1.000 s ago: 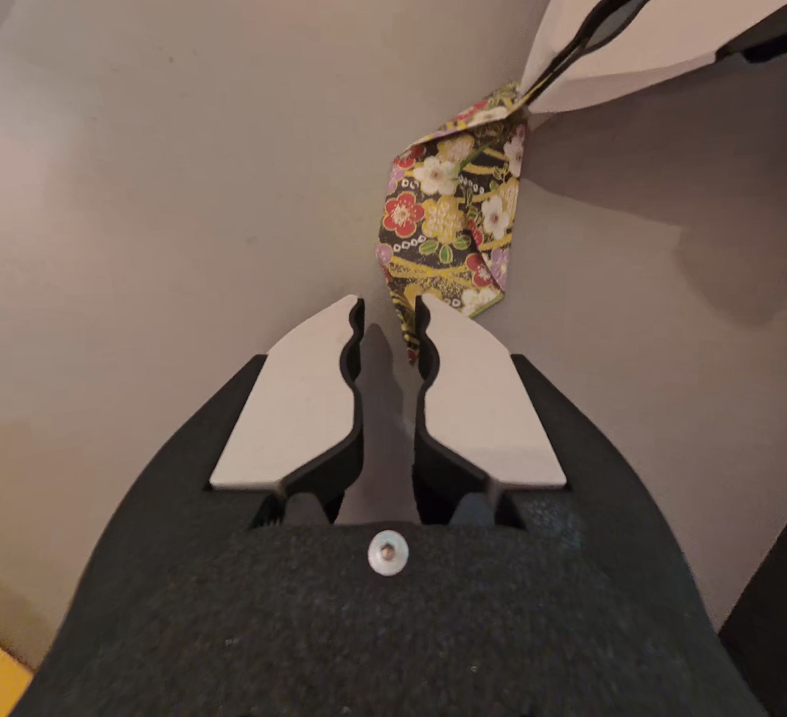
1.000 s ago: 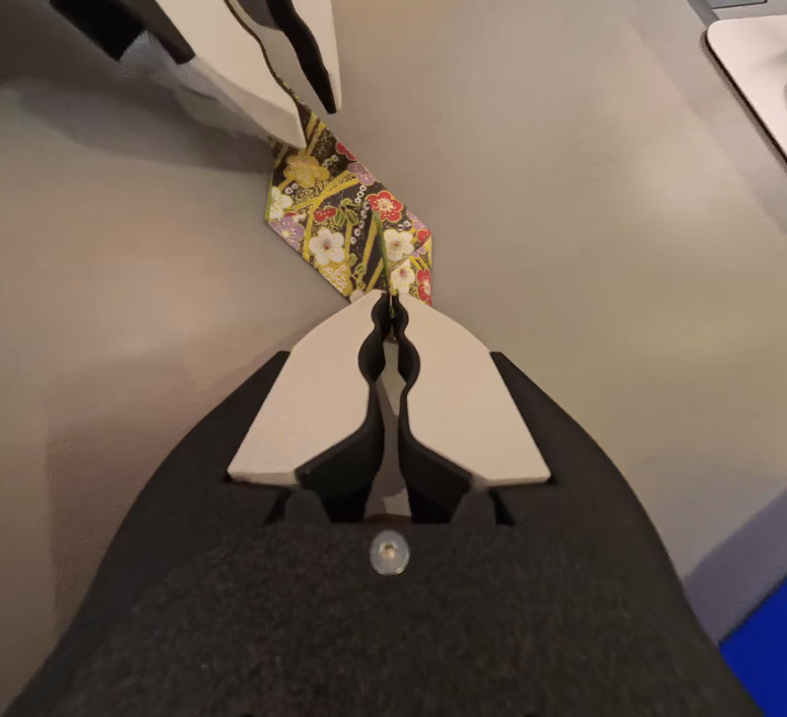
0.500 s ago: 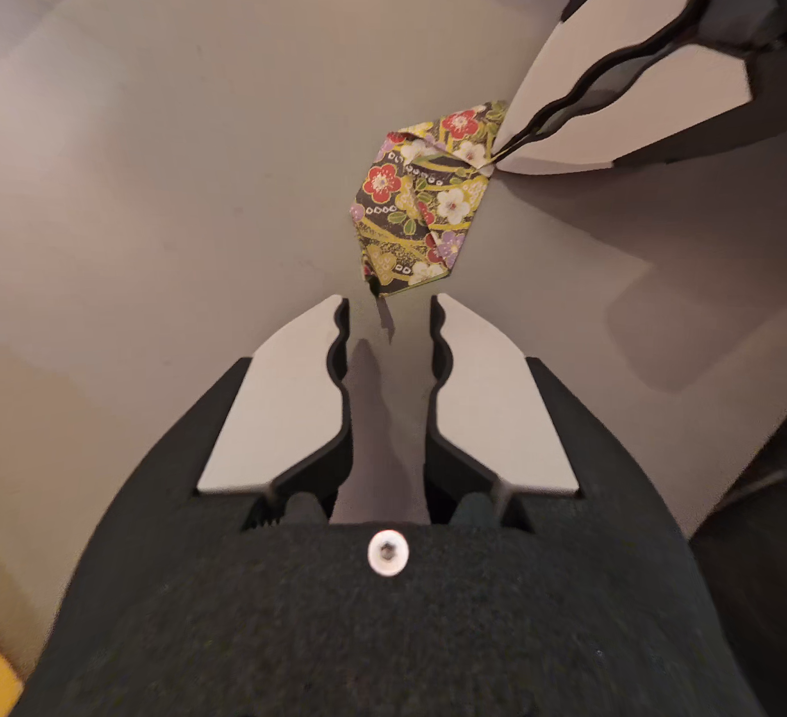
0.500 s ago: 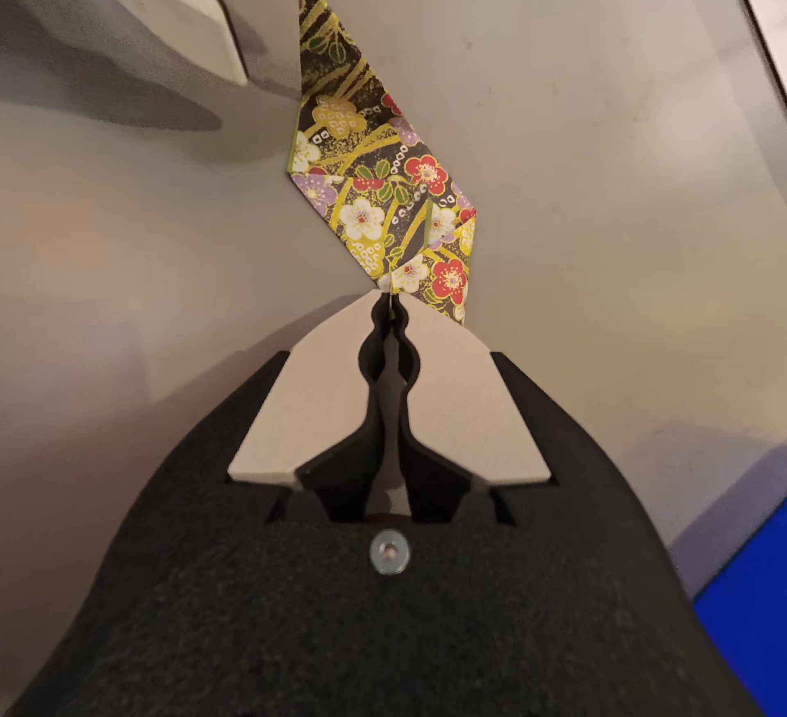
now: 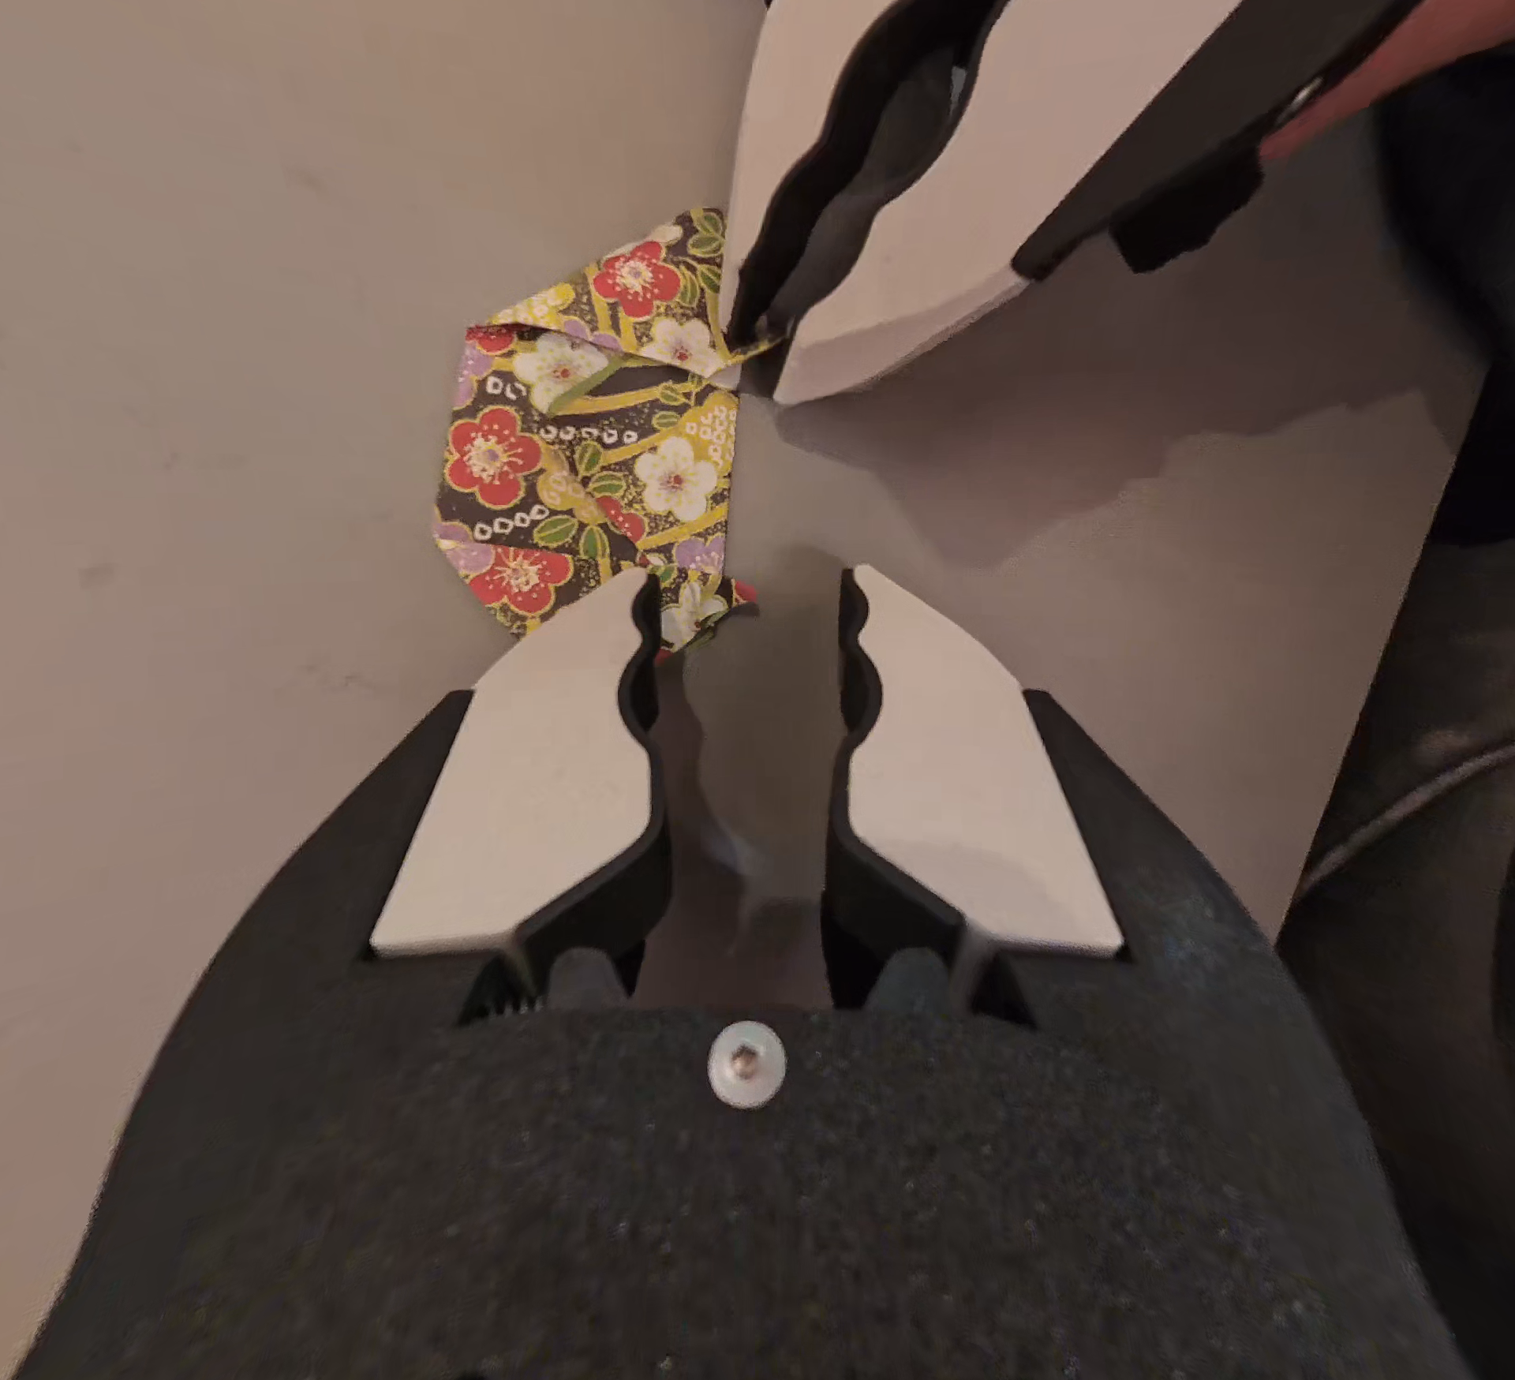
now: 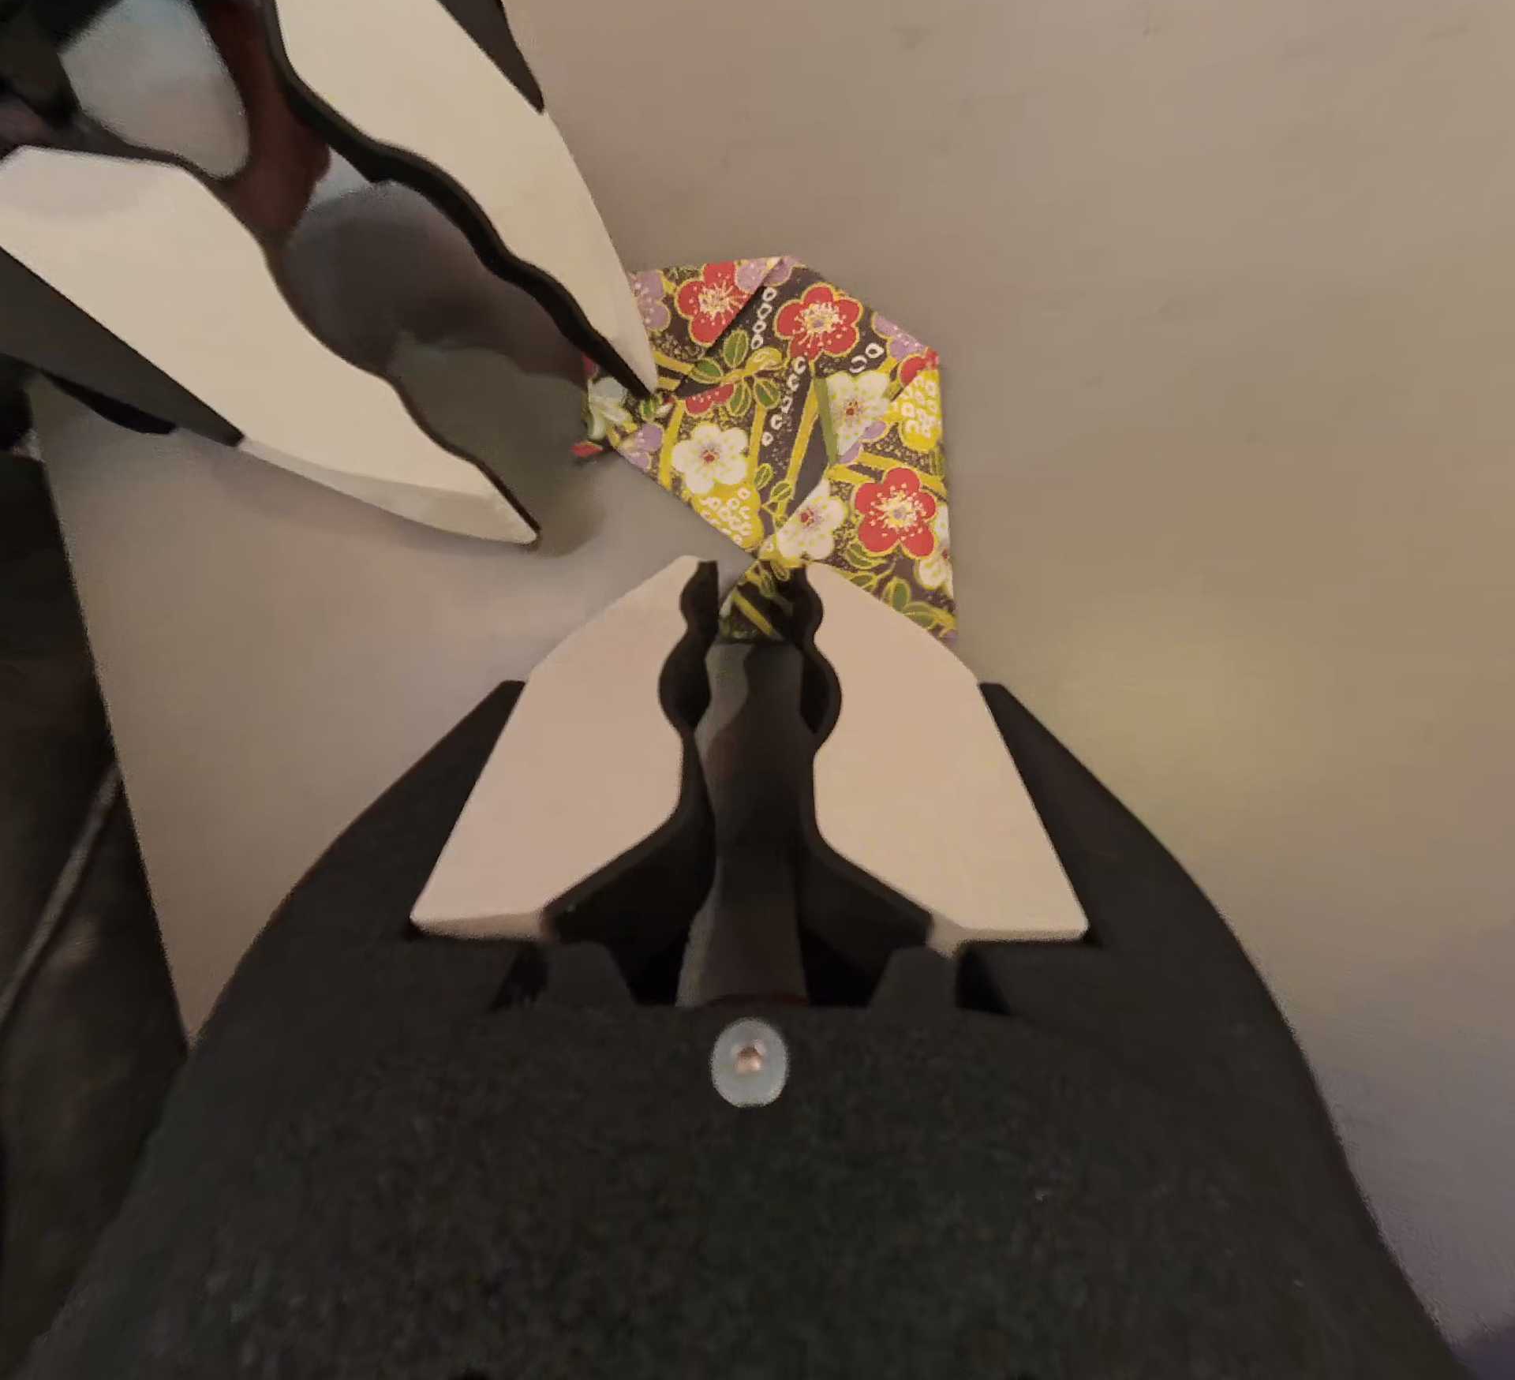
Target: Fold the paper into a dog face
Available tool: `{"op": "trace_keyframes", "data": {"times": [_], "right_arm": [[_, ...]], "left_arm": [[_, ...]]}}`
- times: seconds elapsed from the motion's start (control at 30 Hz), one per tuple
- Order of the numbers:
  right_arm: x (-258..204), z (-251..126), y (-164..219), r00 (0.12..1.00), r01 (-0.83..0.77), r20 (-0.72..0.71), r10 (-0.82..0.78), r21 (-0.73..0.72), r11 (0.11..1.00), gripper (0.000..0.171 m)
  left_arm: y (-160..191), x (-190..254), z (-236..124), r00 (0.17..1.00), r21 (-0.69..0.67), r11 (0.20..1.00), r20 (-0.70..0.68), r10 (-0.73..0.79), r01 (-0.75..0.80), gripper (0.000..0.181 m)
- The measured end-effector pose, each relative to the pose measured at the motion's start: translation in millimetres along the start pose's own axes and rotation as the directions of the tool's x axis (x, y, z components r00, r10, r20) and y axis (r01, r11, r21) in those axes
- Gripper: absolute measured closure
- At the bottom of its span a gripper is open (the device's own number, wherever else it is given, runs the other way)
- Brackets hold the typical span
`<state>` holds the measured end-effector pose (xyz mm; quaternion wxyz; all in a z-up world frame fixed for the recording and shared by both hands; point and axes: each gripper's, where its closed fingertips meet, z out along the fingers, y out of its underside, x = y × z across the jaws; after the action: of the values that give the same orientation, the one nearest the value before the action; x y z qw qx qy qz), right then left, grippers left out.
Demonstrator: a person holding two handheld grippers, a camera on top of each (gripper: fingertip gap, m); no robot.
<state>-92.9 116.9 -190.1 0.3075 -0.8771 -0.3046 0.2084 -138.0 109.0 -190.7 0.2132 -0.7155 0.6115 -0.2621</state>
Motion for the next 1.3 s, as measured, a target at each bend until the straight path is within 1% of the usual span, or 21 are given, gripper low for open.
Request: {"op": "trace_keyframes", "data": {"times": [0.1, 0.23, 0.5, 0.93, 1.0, 1.1, 1.2, 1.23, 1.3], "right_arm": [[-1, -1, -2, 0.997, -0.060, 0.049, 0.058, 0.038, 0.997, 0.150], [-1, -4, -5, 0.992, -0.111, 0.069, 0.106, 0.079, 0.991, 0.146], [-4, -4, -2, 0.996, -0.080, 0.035, 0.078, 0.068, 0.995, 0.146], [-3, -3, -2, 0.997, -0.076, 0.035, 0.074, 0.058, 0.995, 0.148], [-3, -7, -8, 0.999, -0.041, 0.034, 0.039, 0.054, 0.998, 0.150], [0, -21, -41, 0.997, 0.080, 0.002, -0.080, 0.091, 0.993, 0.151], [12, -18, -69, 0.976, 0.216, -0.029, -0.215, 0.057, 0.975, 0.151], [14, -11, -74, 0.970, 0.244, -0.005, -0.244, 0.046, 0.969, 0.152], [2, 9, -72, 0.950, 0.271, 0.163, -0.267, -0.005, 0.962, 0.152]], "left_arm": [[-1, 1, -1, 0.999, 0.015, 0.999, -0.030, -0.040, 0.040, 0.140], [0, 1, -3, 0.997, 0.039, 0.997, -0.037, -0.069, 0.070, 0.140], [2, 4, -4, 0.997, 0.065, 0.996, -0.051, -0.062, 0.065, 0.139], [3, 3, -4, 0.998, 0.064, 0.997, -0.039, -0.050, 0.053, 0.141], [4, 4, -4, 0.999, 0.057, 0.998, -0.041, -0.027, 0.029, 0.142], [8, 7, -7, 0.998, 0.045, 0.999, -0.059, 0.004, -0.002, 0.142], [15, 8, -12, 0.996, 0.021, 0.999, -0.077, 0.039, -0.037, 0.146], [18, 8, -14, 0.995, 0.014, 0.999, -0.082, 0.050, -0.049, 0.147], [25, 8, -20, 0.994, 0.006, 0.999, -0.100, 0.053, -0.053, 0.149]]}}
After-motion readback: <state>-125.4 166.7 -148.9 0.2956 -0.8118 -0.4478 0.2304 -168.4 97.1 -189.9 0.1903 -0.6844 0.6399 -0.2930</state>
